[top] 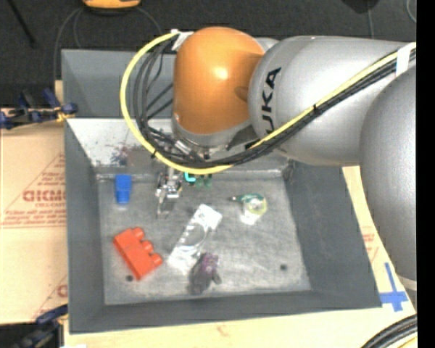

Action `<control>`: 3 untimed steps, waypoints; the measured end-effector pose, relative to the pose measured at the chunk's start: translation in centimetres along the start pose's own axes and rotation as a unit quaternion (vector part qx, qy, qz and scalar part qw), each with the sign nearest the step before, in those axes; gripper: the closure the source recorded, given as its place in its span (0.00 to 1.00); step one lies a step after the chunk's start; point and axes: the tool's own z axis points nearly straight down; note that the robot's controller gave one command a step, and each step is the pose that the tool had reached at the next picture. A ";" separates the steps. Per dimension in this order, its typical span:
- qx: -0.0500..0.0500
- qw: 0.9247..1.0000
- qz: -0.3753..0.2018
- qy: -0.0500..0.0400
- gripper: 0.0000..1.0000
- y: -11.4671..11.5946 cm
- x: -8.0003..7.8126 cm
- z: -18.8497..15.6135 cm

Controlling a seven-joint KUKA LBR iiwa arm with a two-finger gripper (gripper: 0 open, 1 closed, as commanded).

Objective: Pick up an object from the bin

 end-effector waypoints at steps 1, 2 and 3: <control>0.000 0.985 -0.170 -0.008 0.00 -4.4 -0.4 9.2; 0.003 0.932 -0.361 -0.003 0.00 -10.0 1.4 7.8; 0.002 0.859 -0.512 0.000 0.00 -9.6 0.5 11.8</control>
Offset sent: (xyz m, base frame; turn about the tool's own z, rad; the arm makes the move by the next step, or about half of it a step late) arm 0.0012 -0.0710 -0.1574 -0.5044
